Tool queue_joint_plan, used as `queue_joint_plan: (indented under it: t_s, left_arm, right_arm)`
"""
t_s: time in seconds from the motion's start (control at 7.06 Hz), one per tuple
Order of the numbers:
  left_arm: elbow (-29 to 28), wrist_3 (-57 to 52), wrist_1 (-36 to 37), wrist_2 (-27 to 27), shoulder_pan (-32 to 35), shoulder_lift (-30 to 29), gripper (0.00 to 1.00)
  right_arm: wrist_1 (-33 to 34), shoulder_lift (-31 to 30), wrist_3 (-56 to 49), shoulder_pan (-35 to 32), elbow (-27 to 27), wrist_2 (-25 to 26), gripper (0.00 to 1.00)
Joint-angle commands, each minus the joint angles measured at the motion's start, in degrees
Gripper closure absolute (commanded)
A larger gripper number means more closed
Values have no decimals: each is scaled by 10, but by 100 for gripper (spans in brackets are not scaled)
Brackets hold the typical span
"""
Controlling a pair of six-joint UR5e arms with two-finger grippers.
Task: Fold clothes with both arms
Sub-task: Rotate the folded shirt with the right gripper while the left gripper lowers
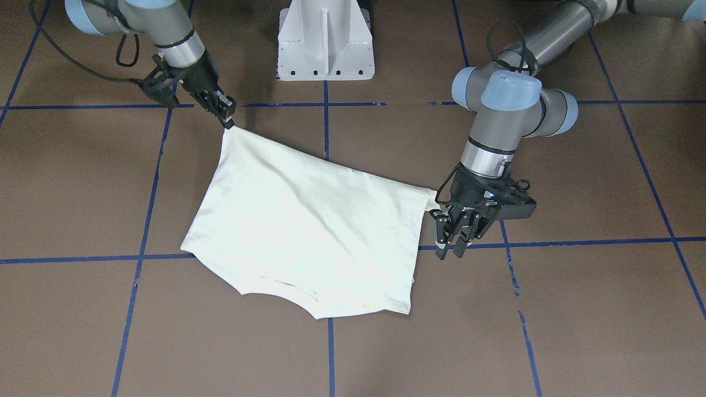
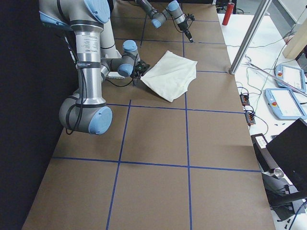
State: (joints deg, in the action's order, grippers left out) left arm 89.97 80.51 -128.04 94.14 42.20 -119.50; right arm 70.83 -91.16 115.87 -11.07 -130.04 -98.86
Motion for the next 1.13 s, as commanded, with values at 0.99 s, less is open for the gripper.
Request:
queue_joint_plan:
  t_s: [0.99]
  left_arm:
    - [107, 263, 105, 95, -162, 59, 47]
  right_arm:
    - [3, 38, -12, -68, 37, 82, 0]
